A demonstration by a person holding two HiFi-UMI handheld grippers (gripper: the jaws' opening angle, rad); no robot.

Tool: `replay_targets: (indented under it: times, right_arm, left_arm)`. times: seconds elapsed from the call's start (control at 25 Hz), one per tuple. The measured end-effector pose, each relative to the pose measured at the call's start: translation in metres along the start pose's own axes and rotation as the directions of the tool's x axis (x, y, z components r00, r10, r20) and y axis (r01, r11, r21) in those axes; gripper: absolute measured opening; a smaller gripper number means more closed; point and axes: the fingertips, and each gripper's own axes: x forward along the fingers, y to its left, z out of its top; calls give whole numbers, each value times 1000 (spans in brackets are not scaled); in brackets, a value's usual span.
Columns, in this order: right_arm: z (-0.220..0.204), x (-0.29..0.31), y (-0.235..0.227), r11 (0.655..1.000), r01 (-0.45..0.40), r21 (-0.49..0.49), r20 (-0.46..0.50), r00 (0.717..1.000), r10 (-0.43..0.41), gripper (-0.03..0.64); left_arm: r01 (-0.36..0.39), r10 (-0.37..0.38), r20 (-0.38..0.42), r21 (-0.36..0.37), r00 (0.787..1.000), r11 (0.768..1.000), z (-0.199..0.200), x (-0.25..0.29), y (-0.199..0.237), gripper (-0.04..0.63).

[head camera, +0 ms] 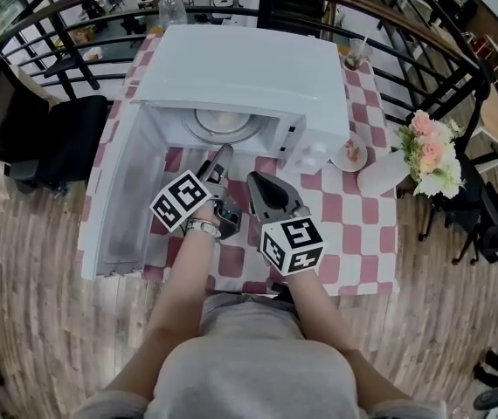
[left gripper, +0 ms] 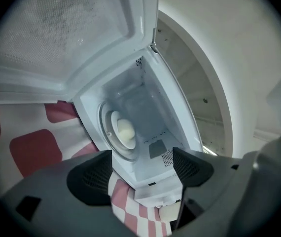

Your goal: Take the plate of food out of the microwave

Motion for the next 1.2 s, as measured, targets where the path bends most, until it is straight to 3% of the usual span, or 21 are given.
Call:
replay_targets:
  times: [0.36,0.52,0.8,1.2]
  right_arm:
    - [-17,22,-7,1000,21,1,-46,999,-21,23]
    - [-22,27,-14,999,40,11,-63,997,-39,23]
    - [-40,32,-24,996,74,41,-107,992,-69,23]
    - [-50,39,-34,994,92,64,-139,987,-82,23]
  left_arm:
    - [-90,92,3,-148,996,985,9,36,41,384]
    - [-190,185,-44,-250,982,949,2,45,66,383]
    - [-295,283,-85,-335,955,895,3,66,86,383]
    - [-401,391,-106,-368,914,839,9,90,103,382]
